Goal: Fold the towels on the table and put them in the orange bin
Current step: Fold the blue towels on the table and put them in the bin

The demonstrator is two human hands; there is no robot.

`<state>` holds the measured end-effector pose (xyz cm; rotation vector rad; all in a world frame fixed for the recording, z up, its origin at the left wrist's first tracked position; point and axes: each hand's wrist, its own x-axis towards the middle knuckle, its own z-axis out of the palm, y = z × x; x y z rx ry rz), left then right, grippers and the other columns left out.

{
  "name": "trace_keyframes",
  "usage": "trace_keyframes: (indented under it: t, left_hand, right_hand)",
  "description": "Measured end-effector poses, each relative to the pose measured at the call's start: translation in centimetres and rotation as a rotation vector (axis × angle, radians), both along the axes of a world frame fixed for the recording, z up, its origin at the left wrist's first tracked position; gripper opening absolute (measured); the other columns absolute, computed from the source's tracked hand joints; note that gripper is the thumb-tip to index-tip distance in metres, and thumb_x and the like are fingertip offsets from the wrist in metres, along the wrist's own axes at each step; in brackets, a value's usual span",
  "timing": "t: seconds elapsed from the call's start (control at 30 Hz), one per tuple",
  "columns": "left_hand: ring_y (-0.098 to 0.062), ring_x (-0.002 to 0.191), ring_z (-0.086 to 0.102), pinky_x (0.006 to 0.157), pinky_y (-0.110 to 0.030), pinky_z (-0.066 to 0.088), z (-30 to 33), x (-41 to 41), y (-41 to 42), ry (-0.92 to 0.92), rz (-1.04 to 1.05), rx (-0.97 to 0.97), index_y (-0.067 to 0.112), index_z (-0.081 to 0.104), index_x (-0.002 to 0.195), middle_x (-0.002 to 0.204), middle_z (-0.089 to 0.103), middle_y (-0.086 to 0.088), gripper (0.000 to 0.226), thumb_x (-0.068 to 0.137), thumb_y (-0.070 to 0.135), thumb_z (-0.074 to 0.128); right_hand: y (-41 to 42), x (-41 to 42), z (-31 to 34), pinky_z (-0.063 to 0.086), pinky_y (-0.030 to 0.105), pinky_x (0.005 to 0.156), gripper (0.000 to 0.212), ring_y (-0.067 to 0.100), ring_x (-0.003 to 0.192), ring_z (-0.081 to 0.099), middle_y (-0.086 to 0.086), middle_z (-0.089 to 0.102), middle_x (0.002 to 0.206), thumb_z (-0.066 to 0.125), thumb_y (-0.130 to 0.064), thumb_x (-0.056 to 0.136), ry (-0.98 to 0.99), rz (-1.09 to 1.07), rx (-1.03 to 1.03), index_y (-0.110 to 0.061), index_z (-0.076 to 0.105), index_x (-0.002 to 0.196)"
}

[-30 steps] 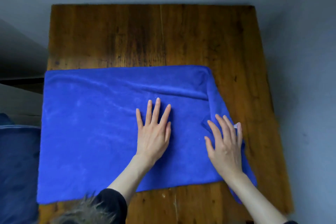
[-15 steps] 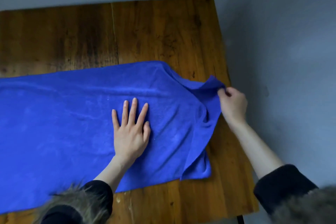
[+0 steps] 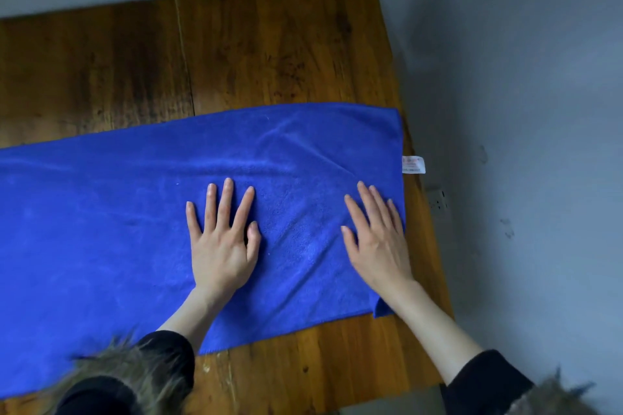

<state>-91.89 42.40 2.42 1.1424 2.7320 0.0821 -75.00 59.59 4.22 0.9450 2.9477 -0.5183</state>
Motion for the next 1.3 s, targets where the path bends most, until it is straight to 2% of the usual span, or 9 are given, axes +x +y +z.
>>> trace_keyframes:
  t: [0.27, 0.4, 0.5, 0.63, 0.8, 0.97, 1.03, 1.17, 1.3]
  left_hand:
    - [-0.031, 0.143, 0.018, 0.113, -0.059, 0.008, 0.3, 0.1, 0.2, -0.018, 0.01, 0.005, 0.02, 0.035, 0.143, 0.153, 0.027, -0.011, 0.055, 0.092, 0.036, 0.024]
    - [-0.029, 0.145, 0.011, 0.114, -0.058, 0.004, 0.4, 0.1, 0.1, -0.048, 0.026, -0.013, 0.02, 0.032, 0.144, 0.155, 0.021, -0.01, 0.057, 0.091, 0.036, 0.022]
    - [-0.029, 0.145, 0.003, 0.111, -0.06, -0.002, 0.5, -0.3, 0.1, -0.107, 0.023, -0.026, 0.024, 0.028, 0.145, 0.157, 0.013, -0.009, 0.059, 0.089, 0.036, 0.021]
    - [-0.031, 0.145, 0.007, 0.11, -0.061, -0.001, 2.3, 2.5, 4.7, -0.123, -0.345, -0.006, 0.023, 0.029, 0.145, 0.156, 0.016, -0.008, 0.057, 0.09, 0.035, 0.02]
    - [-0.026, 0.146, 0.002, 0.113, -0.052, -0.007, 2.8, 4.5, 11.3, -0.113, -0.613, -0.006, 0.024, 0.02, 0.148, 0.157, 0.013, -0.001, 0.051, 0.099, 0.038, 0.018]
    - [-0.022, 0.145, -0.007, 0.115, -0.051, -0.006, 2.0, 5.3, 16.5, -0.12, -0.699, -0.154, 0.028, 0.004, 0.149, 0.158, -0.005, 0.002, 0.052, 0.099, 0.042, 0.011]
    - [-0.022, 0.145, -0.01, 0.115, -0.05, -0.005, 2.0, 5.0, 17.5, -0.132, -0.715, -0.203, 0.03, -0.001, 0.149, 0.158, -0.009, 0.002, 0.053, 0.099, 0.043, 0.009]
    - [-0.024, 0.145, -0.005, 0.116, -0.05, -0.002, 2.3, 4.9, 18.3, -0.11, -0.719, -0.166, 0.028, 0.007, 0.149, 0.159, -0.002, -0.001, 0.05, 0.101, 0.036, 0.02]
    - [-0.028, 0.145, 0.0, 0.117, -0.049, 0.005, 2.5, 5.8, 19.1, -0.036, -0.826, -0.044, 0.026, 0.017, 0.148, 0.157, 0.005, -0.008, 0.07, 0.089, 0.0, 0.044]
  right_hand:
    - [5.3, 4.4, 1.4, 0.011, 0.043, 0.116, 0.031, 0.027, 0.137, 0.034, 0.011, 0.049, 0.139, 0.044, -0.005, 0.095, 0.098, -0.256, -0.122, -0.003, 0.056, 0.124]
    - [1.4, 5.2, 2.0, 0.026, 0.048, 0.112, 0.028, 0.033, 0.128, 0.045, 0.017, 0.054, 0.133, 0.052, -0.006, 0.091, 0.128, -0.193, -0.028, 0.0, 0.062, 0.116]
    - [-1.6, 5.6, 2.4, 0.041, 0.041, 0.103, 0.039, 0.029, 0.125, 0.049, 0.015, 0.047, 0.139, 0.055, -0.011, 0.091, 0.132, -0.228, -0.115, -0.003, 0.052, 0.13]
    - [-4.0, 9.9, 2.3, 0.046, 0.042, 0.097, 0.046, 0.028, 0.125, 0.049, 0.014, 0.047, 0.14, 0.058, -0.014, 0.09, 0.086, -0.46, -0.136, -0.004, 0.047, 0.134]
    - [-4.6, 9.5, 1.8, 0.042, 0.041, 0.101, 0.036, 0.026, 0.129, 0.046, 0.013, 0.049, 0.139, 0.055, -0.02, 0.093, 0.003, -0.332, -0.125, -0.005, 0.057, 0.126]
    - [-4.3, 10.5, 1.4, 0.017, 0.026, 0.111, 0.043, 0.013, 0.141, 0.024, 0.001, 0.031, 0.152, 0.038, -0.03, 0.1, -0.024, -0.338, -0.195, -0.013, 0.043, 0.139]
    - [-3.9, 10.9, 1.4, 0.019, 0.026, 0.112, 0.041, 0.012, 0.141, 0.024, 0.0, 0.032, 0.151, 0.037, -0.03, 0.1, -0.013, -0.344, -0.194, -0.014, 0.045, 0.137]
    - [-3.4, 11.0, 1.8, 0.048, 0.04, 0.096, 0.026, 0.025, 0.118, 0.055, 0.011, 0.058, 0.127, 0.053, -0.016, 0.093, 0.081, -0.497, -0.134, -0.007, 0.063, 0.116]
    - [-2.3, 11.4, 1.9, 0.051, 0.033, 0.079, 0.022, 0.019, 0.093, 0.055, 0.007, 0.055, 0.105, 0.055, -0.02, 0.092, 0.062, -0.691, -0.16, -0.007, 0.059, 0.109]
